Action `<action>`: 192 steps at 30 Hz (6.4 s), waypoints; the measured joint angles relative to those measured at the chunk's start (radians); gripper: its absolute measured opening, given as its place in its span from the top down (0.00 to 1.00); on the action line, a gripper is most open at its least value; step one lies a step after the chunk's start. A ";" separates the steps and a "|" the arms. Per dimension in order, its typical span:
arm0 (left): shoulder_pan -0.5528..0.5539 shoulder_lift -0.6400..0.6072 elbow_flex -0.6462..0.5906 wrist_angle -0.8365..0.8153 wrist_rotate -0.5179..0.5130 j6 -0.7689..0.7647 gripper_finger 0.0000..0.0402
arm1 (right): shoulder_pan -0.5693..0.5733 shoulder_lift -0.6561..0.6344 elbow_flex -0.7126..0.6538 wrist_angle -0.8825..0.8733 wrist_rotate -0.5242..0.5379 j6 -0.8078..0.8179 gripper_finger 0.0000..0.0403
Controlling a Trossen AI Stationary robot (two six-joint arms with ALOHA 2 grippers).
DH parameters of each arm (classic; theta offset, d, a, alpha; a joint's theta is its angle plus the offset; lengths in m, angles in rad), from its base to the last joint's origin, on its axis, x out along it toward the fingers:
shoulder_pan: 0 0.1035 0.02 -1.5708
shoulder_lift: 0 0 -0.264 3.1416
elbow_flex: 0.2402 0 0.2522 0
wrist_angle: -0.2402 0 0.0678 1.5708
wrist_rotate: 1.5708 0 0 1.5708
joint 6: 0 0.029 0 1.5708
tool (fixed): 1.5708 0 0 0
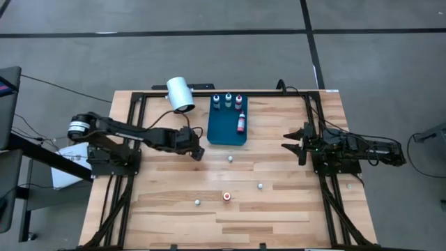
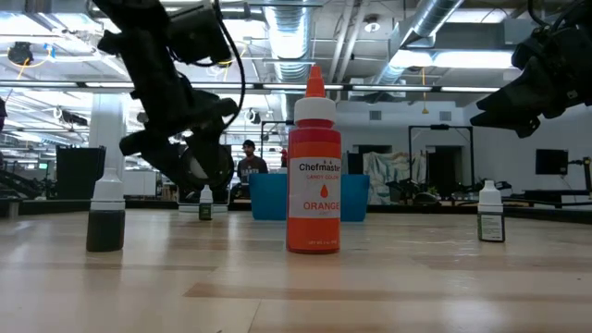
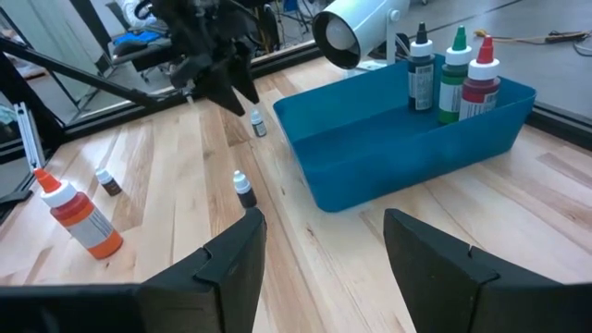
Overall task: Pick & Place food coloring
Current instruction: Put the small left green food coloring bottle into the blue bin
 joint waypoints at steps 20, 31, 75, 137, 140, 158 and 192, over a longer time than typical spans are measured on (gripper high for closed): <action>0.001 0.139 0.001 0.098 -0.011 0.002 0.28 | 0.000 0.000 0.000 0.000 0.000 0.000 0.49; 0.005 0.139 0.001 0.101 -0.043 -0.002 0.40 | 0.000 0.000 0.000 0.000 0.000 0.000 0.49; 0.005 0.138 0.294 -0.285 -0.052 0.102 0.84 | 0.000 0.000 0.000 0.001 0.000 0.000 0.49; 0.240 0.404 0.711 -0.099 -0.034 0.516 0.85 | -0.001 0.007 0.000 -0.018 0.010 -0.009 0.49; 0.263 0.435 0.714 -0.071 -0.017 0.524 0.85 | -0.001 0.006 0.000 -0.023 0.024 -0.009 0.49; 0.291 0.519 0.721 -0.068 -0.114 0.557 0.84 | -0.003 0.007 0.000 -0.030 0.028 -0.031 0.49; 0.285 0.517 0.556 0.032 -0.130 0.430 0.84 | -0.002 0.007 0.000 -0.030 0.026 -0.035 0.49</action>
